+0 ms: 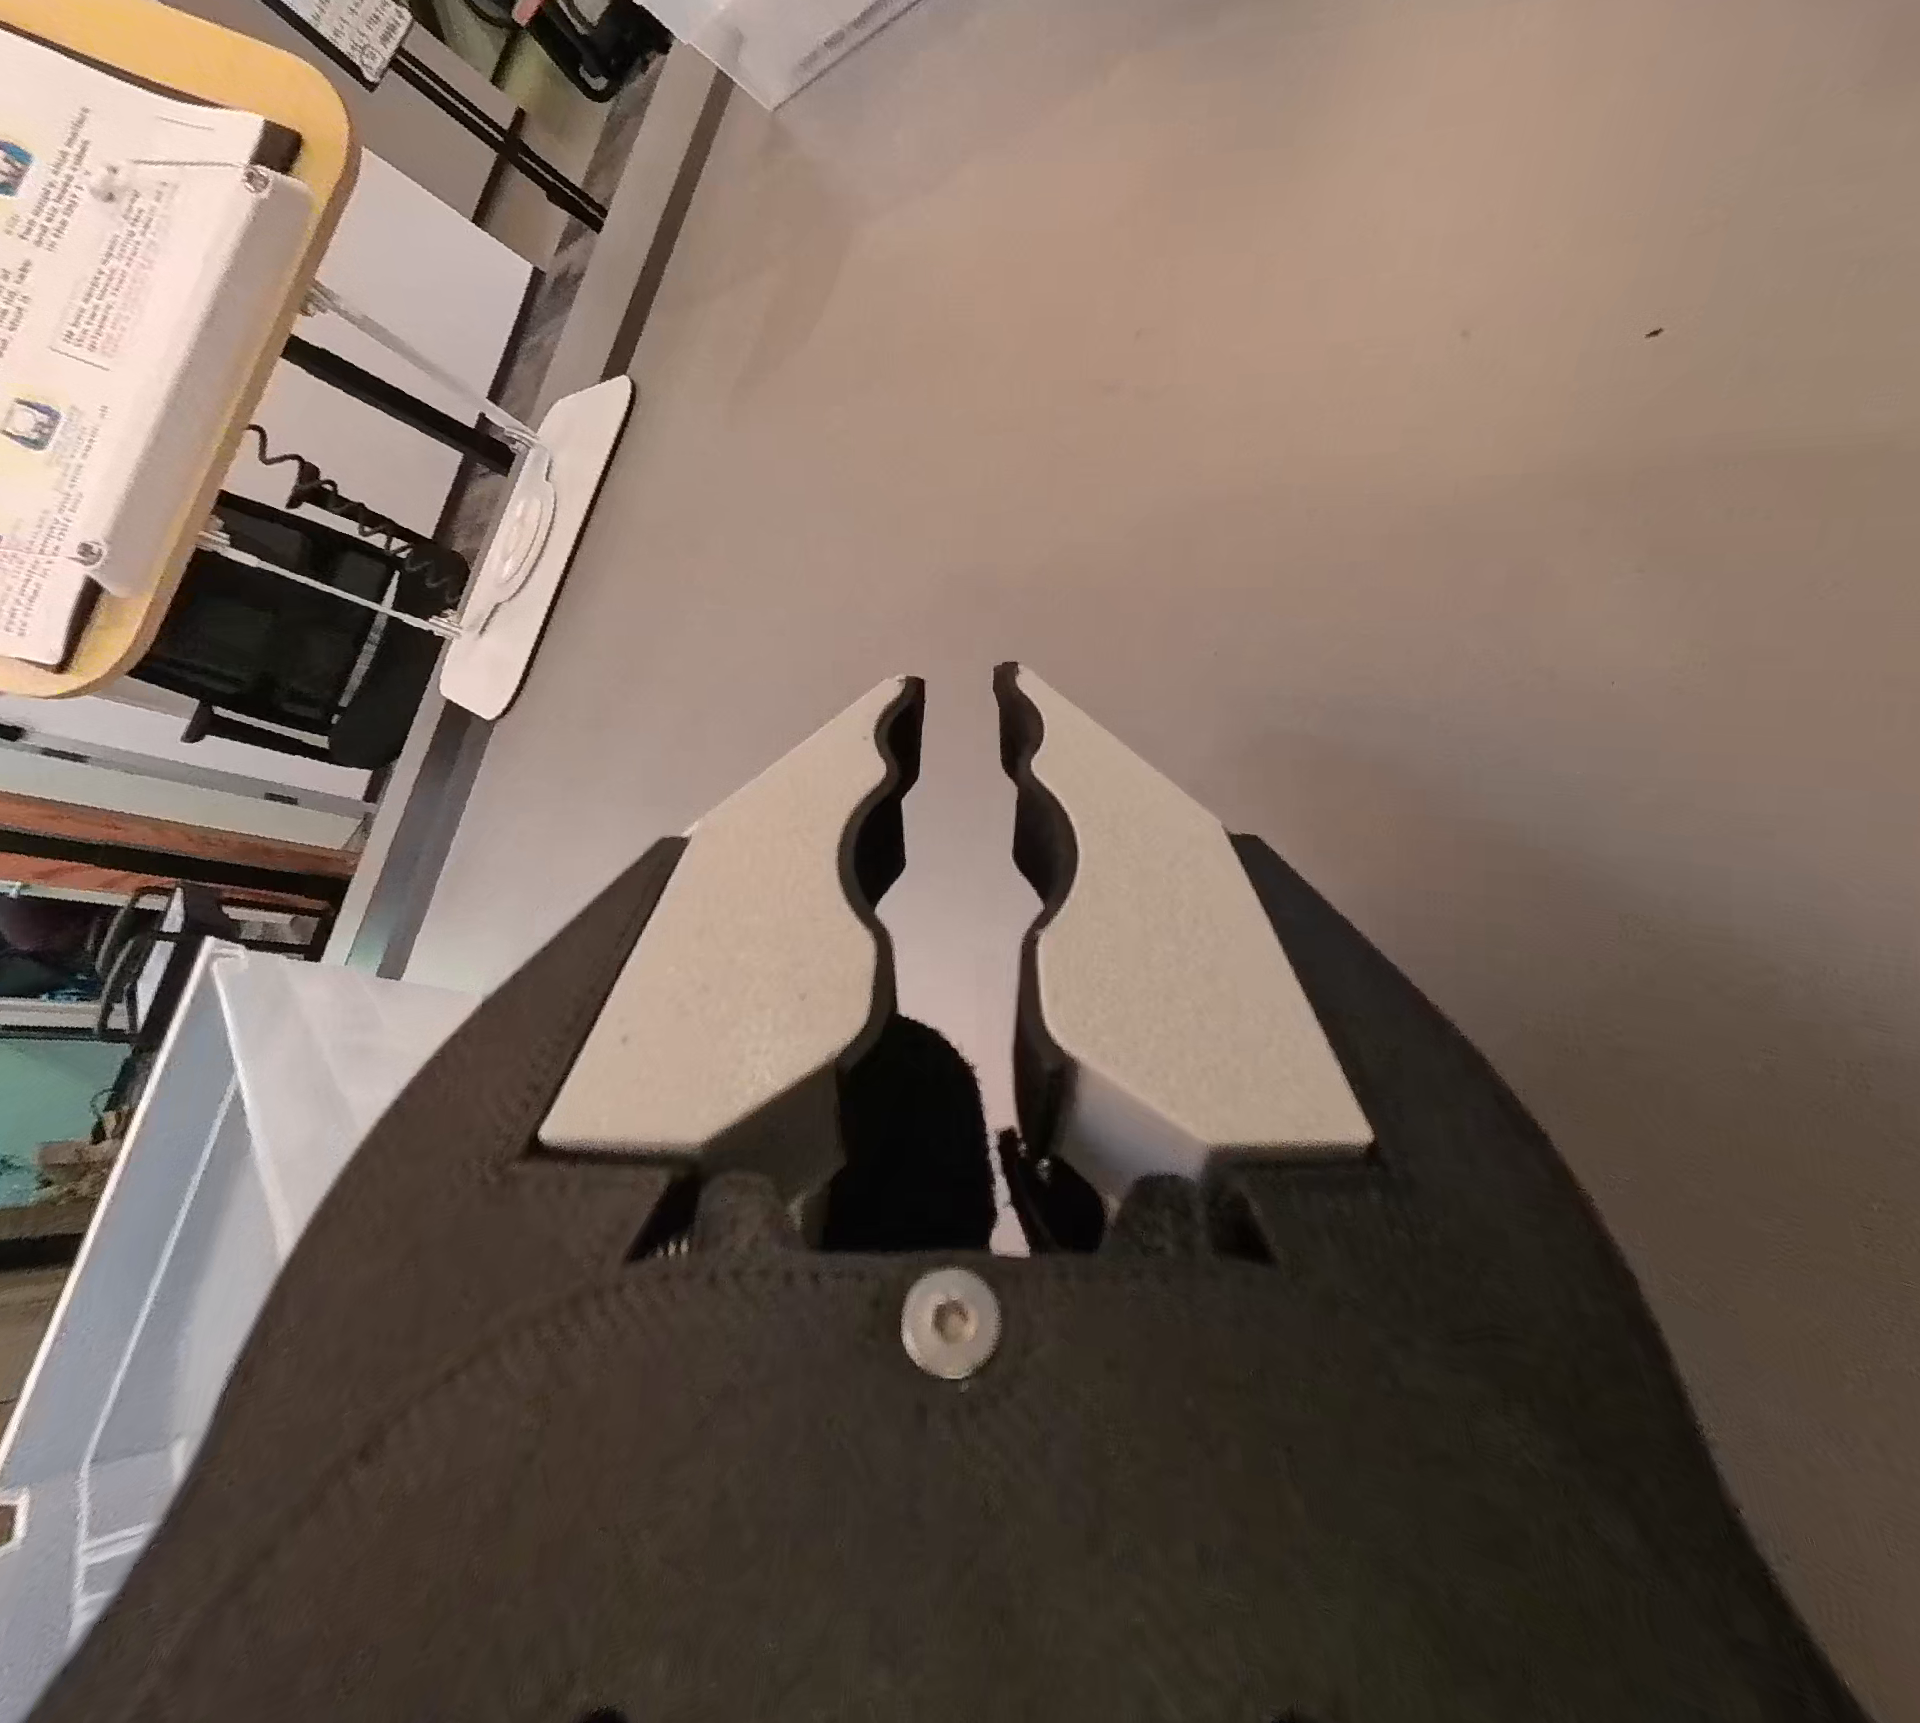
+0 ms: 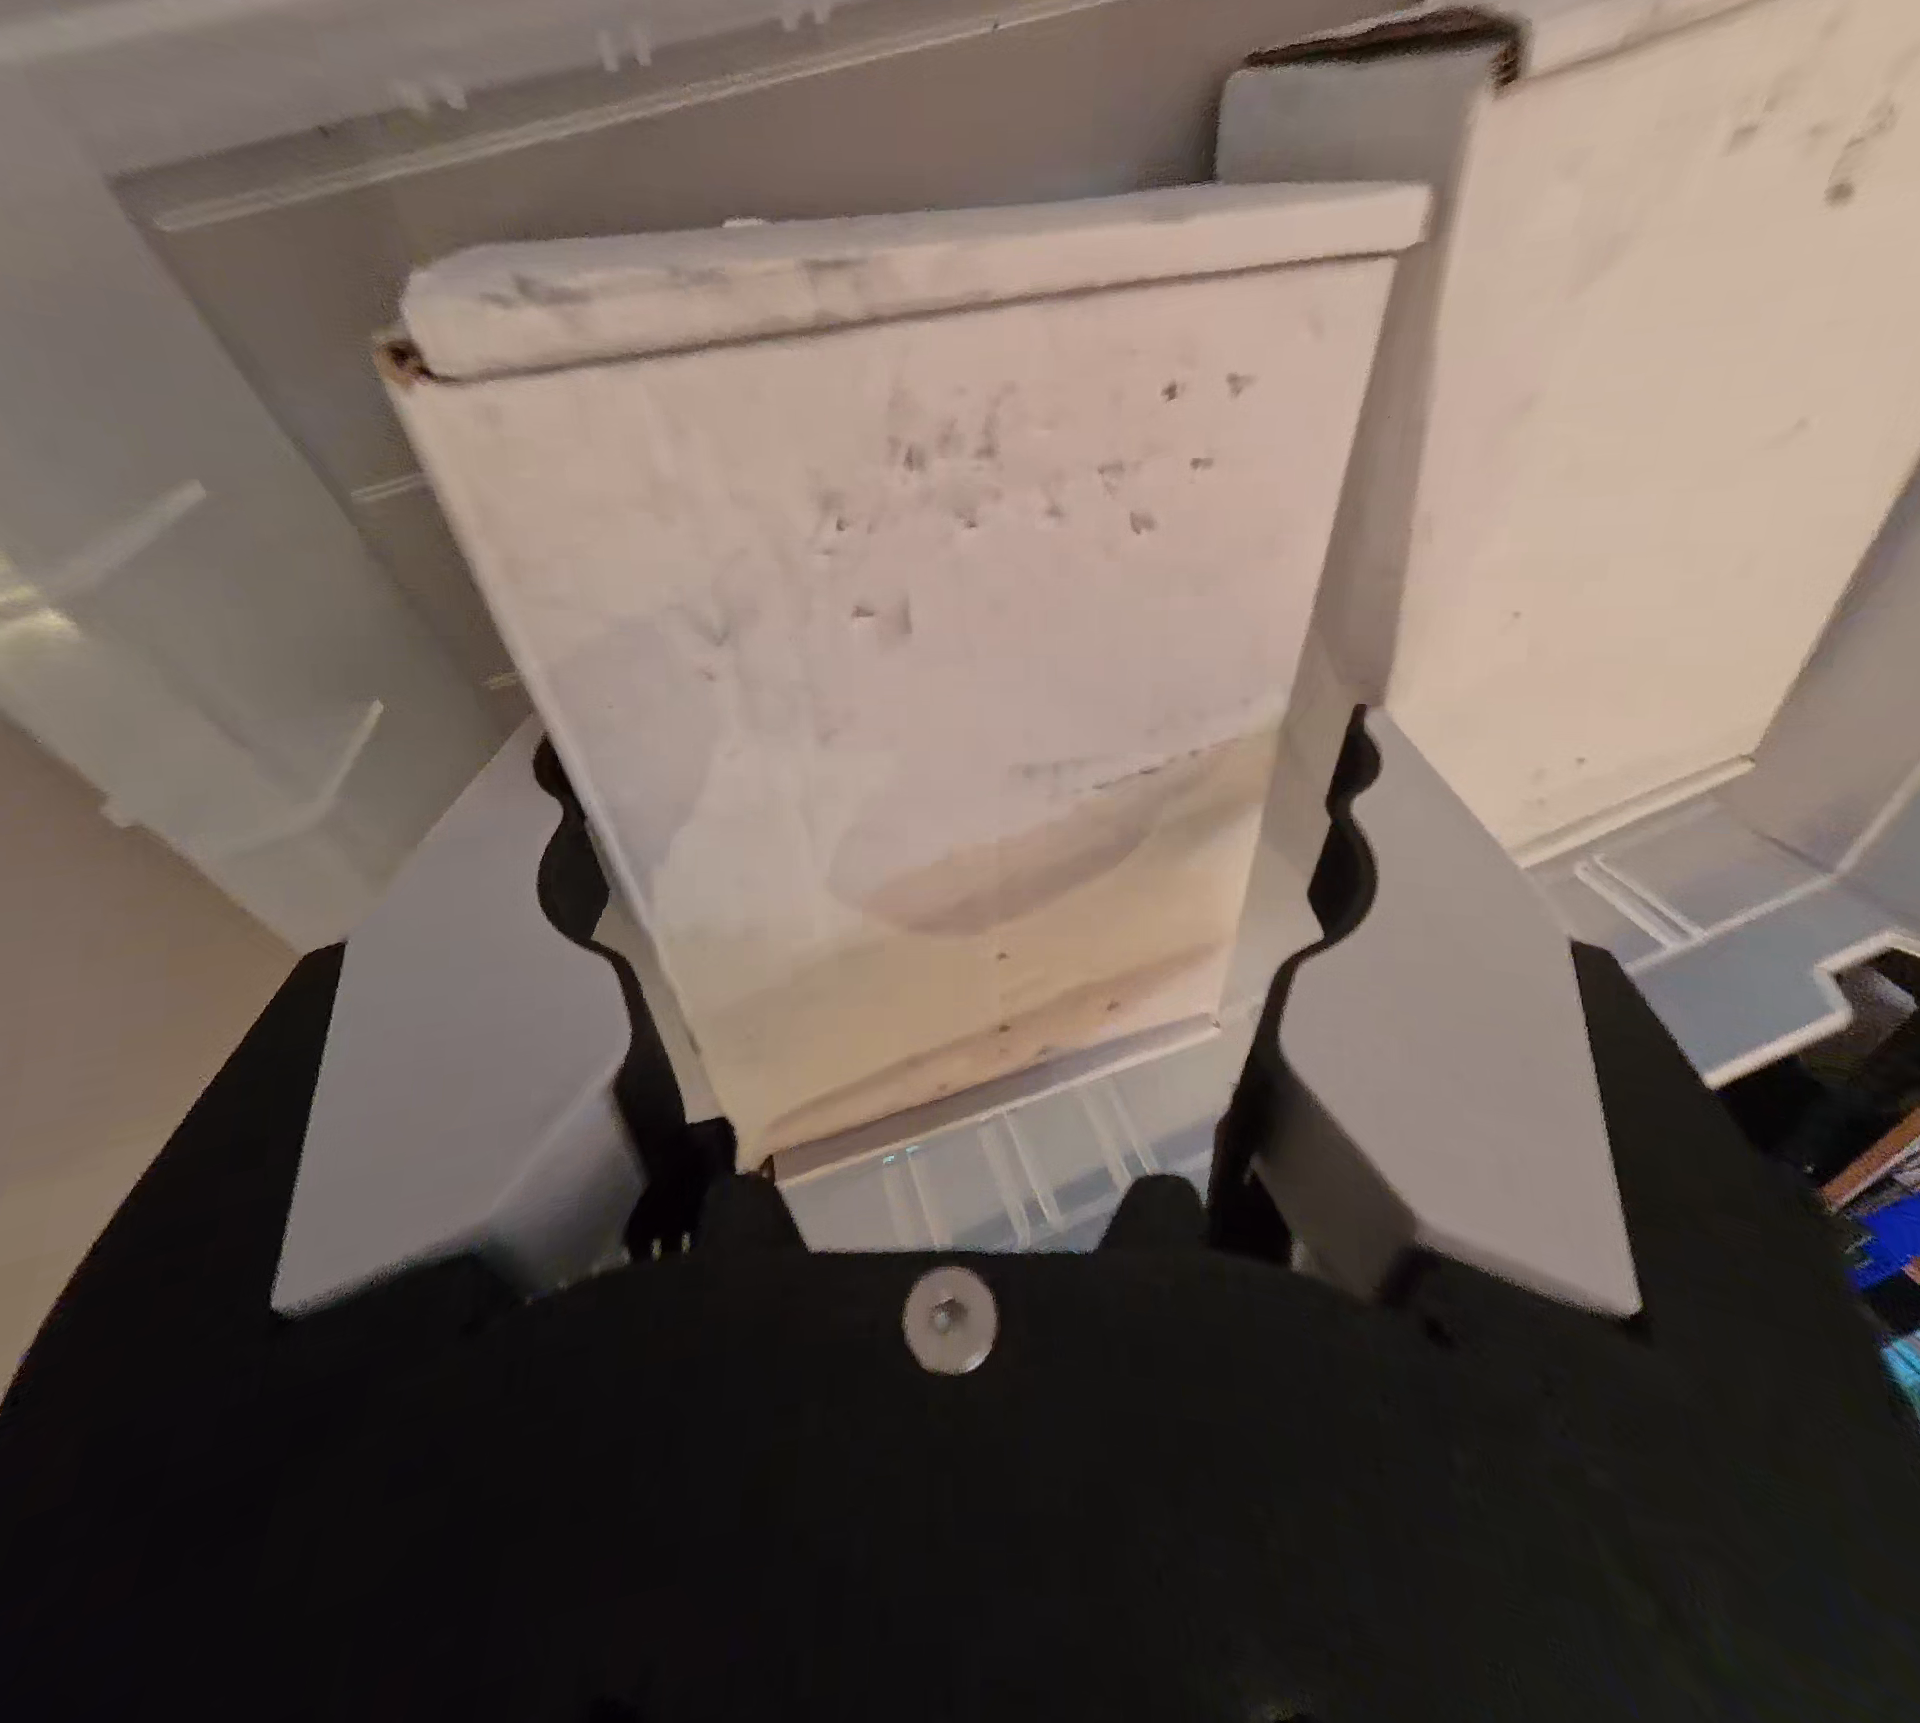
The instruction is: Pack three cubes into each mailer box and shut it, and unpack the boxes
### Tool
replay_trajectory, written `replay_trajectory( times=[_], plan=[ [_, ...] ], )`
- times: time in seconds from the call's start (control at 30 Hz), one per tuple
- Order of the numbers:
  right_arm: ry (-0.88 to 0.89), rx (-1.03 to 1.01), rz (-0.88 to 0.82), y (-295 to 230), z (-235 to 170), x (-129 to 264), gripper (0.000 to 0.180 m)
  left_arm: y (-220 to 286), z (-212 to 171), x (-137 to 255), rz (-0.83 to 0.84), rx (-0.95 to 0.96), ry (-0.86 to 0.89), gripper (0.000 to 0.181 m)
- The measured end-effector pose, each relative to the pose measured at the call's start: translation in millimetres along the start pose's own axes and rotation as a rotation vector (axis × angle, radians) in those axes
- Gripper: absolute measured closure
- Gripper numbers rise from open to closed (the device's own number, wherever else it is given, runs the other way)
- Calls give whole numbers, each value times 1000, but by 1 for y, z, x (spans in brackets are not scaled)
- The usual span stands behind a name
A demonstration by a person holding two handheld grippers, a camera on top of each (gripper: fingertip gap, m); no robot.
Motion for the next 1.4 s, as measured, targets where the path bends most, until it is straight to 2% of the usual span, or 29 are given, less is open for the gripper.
replay_trajectory(
  times=[0.2,0.27,0.37,0.43,0.47,0.53,0.7,0.83,0.97,1.07,1.17,1.4],
  plan=[
    [129,-53,-156,7,6,52,48,-6,-2,0,39,1,-9,162],
    [166,-106,-238,7,1,72,56,-13,-2,5,73,-10,-11,158],
    [254,-261,-378,8,-14,96,78,-26,1,19,65,37,29,151],
    [311,-386,-433,5,-31,103,105,-45,6,34,64,134,78,147],
    [329,-450,-445,3,-41,104,111,-58,8,43,87,184,105,146],
    [360,-576,-450,-2,-61,100,112,-85,4,61,162,230,106,144],
    [398,-835,-528,-3,-104,87,113,-142,-42,97,438,236,-73,143],
    [422,-928,-527,-5,-116,70,113,-171,-88,119,604,199,-285,143],
    [416,-940,-496,-10,-114,48,117,-185,-127,135,694,235,-415,141],
    [438,-953,-477,-13,-111,38,132,-190,-163,143,725,241,-552,139],
    [467,-981,-456,-12,-111,30,145,-190,-181,146,720,291,-598,138],
    [520,-1022,-425,-8,-113,26,154,-187,-203,144,712,349,-617,139]
  ],
)
Point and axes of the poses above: each gripper's, where its closed fingertips meet, x back along the fingers, z out of its top, y = z × x across the jaws, the point moved 6 cm from there along x, back along the fingers, and after that the axes turned 2 degrees about -x, right-handed, at the moved point
